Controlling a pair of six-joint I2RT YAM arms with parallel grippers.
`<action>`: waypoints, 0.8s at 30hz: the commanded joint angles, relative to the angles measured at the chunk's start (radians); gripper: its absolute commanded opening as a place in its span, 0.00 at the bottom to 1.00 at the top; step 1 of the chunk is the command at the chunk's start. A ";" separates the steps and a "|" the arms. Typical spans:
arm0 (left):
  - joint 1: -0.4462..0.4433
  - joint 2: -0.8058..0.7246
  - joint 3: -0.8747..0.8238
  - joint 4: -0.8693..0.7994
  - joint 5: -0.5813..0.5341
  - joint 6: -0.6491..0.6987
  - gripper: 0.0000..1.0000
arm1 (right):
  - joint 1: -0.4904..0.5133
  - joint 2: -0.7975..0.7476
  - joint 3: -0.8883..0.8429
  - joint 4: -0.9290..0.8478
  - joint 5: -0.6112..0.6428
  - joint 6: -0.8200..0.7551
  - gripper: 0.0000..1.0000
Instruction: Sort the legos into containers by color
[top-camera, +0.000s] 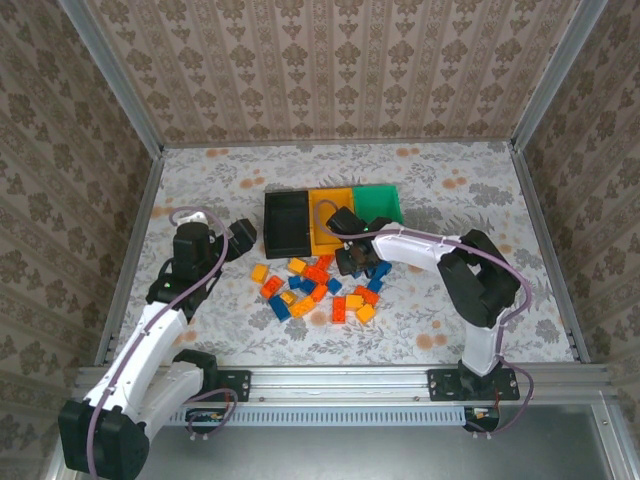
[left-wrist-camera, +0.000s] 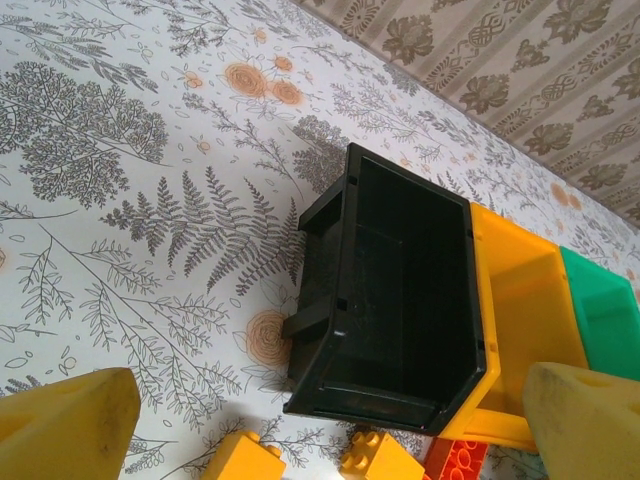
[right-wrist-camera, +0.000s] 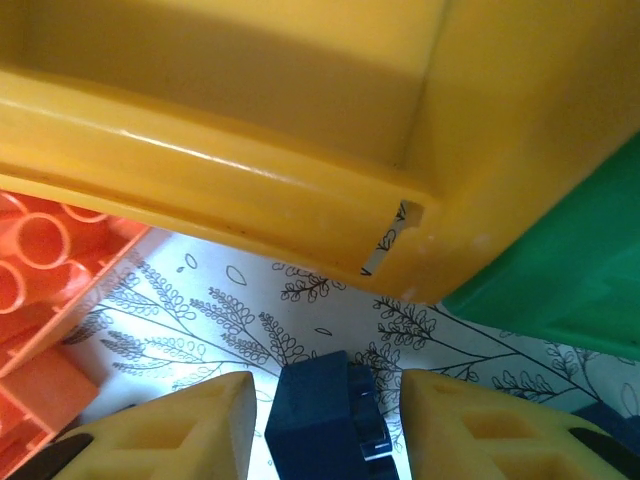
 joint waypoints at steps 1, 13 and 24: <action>-0.009 0.008 0.025 -0.021 0.009 -0.018 1.00 | 0.009 0.021 -0.012 -0.025 0.021 -0.009 0.39; -0.012 0.021 0.036 -0.013 0.004 -0.028 1.00 | 0.006 -0.111 -0.032 -0.015 0.064 0.002 0.15; -0.048 -0.012 0.059 -0.101 -0.068 -0.039 1.00 | -0.167 -0.164 0.096 -0.001 0.149 0.038 0.15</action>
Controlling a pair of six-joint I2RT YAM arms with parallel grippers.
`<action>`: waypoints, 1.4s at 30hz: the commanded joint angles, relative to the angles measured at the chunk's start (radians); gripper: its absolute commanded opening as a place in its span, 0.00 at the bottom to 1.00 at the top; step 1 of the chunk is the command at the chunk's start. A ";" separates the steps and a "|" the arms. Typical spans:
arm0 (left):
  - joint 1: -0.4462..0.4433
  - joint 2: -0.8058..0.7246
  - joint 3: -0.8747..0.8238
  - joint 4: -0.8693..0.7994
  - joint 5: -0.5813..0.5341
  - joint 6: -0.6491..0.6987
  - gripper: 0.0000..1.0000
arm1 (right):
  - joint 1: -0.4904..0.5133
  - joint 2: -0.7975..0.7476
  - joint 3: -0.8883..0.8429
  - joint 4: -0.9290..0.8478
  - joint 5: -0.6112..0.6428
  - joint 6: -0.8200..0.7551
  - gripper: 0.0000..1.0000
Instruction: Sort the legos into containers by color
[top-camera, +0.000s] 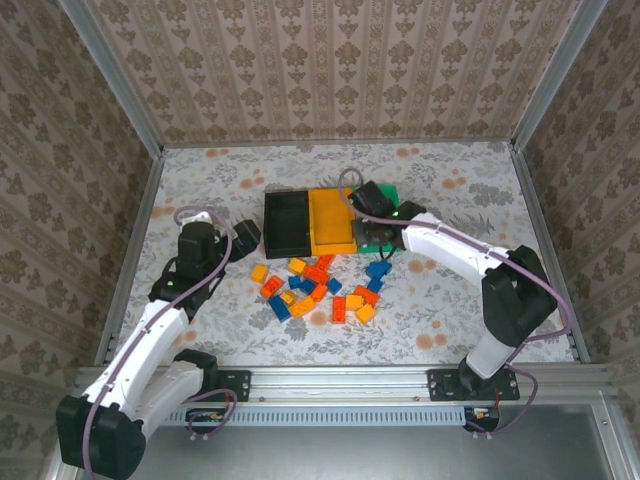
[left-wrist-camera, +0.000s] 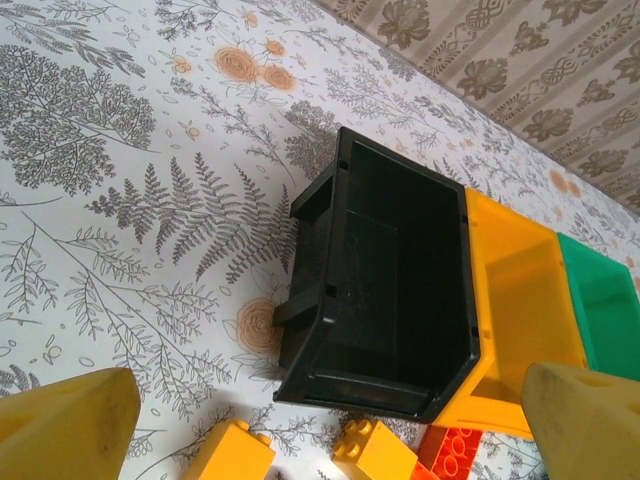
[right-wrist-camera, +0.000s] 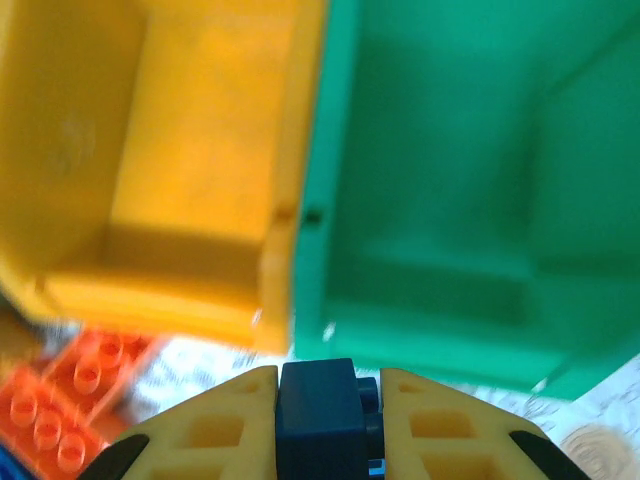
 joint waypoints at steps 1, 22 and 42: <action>-0.006 -0.020 0.049 -0.096 -0.042 -0.023 1.00 | -0.060 0.066 0.072 0.004 0.050 0.027 0.15; -0.010 0.067 0.049 -0.219 -0.019 0.020 0.89 | -0.120 0.054 0.100 0.108 -0.061 0.087 0.70; -0.185 0.537 0.082 -0.116 -0.191 0.167 0.81 | -0.107 -0.095 -0.103 0.167 -0.094 0.123 0.69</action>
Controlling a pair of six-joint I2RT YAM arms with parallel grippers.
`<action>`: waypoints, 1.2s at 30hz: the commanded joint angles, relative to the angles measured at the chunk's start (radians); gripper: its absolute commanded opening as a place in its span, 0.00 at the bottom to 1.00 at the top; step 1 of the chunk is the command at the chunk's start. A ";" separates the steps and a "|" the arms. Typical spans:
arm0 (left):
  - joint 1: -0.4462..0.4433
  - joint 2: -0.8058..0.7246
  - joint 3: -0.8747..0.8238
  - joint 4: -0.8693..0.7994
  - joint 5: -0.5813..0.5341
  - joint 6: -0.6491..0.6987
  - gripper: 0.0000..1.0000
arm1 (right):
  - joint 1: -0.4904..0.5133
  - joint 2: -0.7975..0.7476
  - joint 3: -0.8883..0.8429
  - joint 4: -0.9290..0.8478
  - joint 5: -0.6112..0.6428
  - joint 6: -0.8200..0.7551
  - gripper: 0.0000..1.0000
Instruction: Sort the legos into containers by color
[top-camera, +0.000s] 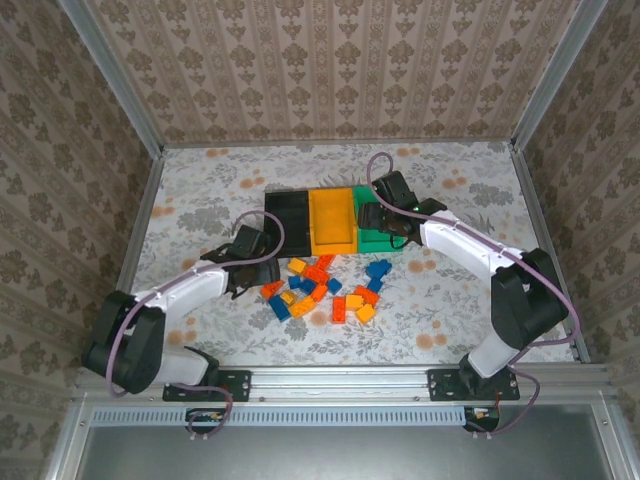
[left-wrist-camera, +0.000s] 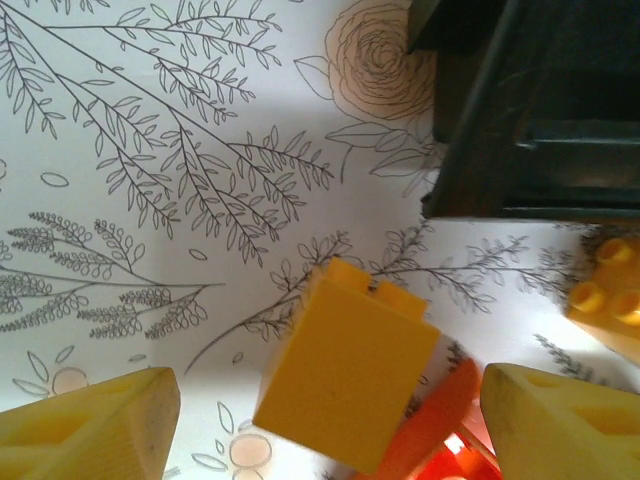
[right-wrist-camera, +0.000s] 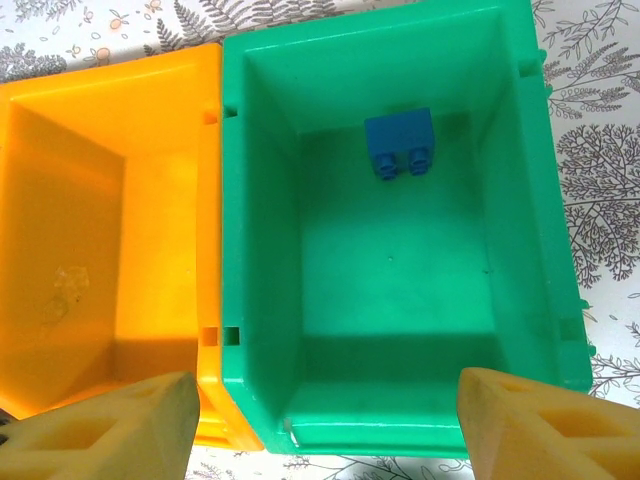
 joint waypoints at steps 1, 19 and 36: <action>-0.006 0.037 0.038 0.016 -0.072 0.040 0.81 | 0.000 -0.043 -0.014 0.014 -0.011 0.015 0.69; -0.006 0.071 0.003 0.075 -0.071 0.052 0.47 | -0.003 -0.074 -0.019 0.009 0.007 0.023 0.69; -0.058 -0.127 0.233 -0.078 -0.021 0.077 0.30 | -0.013 -0.114 -0.055 0.005 0.008 0.043 0.69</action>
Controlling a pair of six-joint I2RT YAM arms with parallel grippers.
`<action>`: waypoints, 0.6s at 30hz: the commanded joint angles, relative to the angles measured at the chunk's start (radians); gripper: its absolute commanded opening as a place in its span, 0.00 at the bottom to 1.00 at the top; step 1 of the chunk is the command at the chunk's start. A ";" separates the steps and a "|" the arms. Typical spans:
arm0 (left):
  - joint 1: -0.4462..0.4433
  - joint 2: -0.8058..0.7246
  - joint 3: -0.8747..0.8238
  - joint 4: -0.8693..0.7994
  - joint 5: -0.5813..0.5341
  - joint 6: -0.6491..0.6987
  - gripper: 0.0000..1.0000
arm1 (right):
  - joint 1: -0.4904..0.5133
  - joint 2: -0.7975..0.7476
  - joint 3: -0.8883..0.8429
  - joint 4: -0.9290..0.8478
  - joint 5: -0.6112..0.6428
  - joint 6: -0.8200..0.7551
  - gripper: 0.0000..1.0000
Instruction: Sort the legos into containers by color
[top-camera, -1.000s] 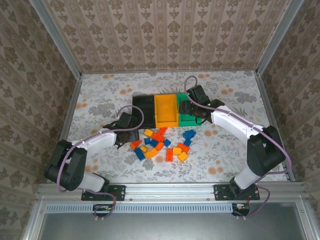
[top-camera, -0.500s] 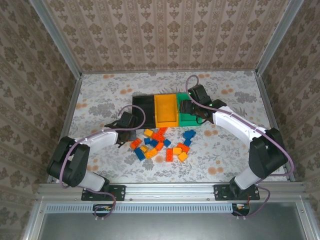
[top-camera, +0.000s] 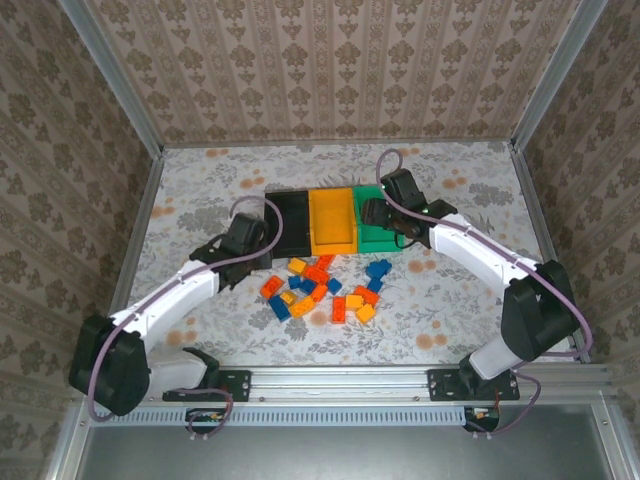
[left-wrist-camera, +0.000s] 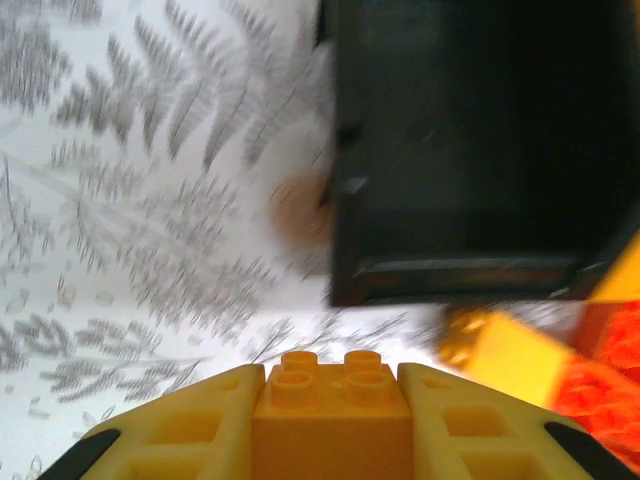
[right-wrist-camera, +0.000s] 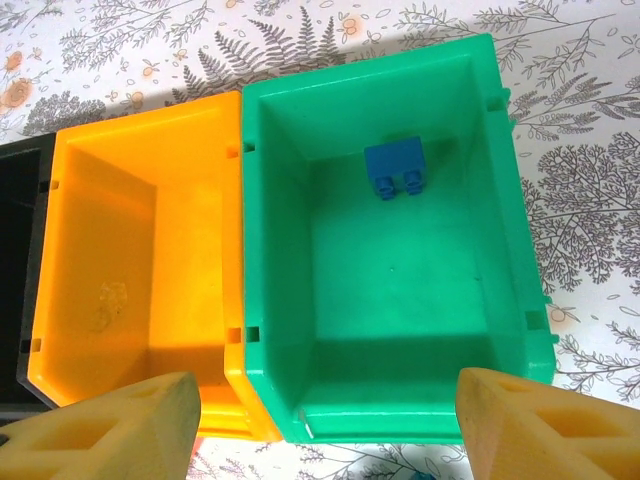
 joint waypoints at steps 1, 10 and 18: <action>-0.017 0.038 0.125 -0.005 0.024 0.033 0.30 | -0.004 -0.034 -0.035 0.002 0.009 0.018 0.69; -0.009 0.381 0.427 0.037 -0.010 0.094 0.30 | -0.005 -0.063 -0.079 -0.025 0.015 0.020 0.69; 0.017 0.507 0.521 0.014 -0.014 0.105 0.52 | -0.005 -0.122 -0.133 -0.031 -0.021 0.018 0.71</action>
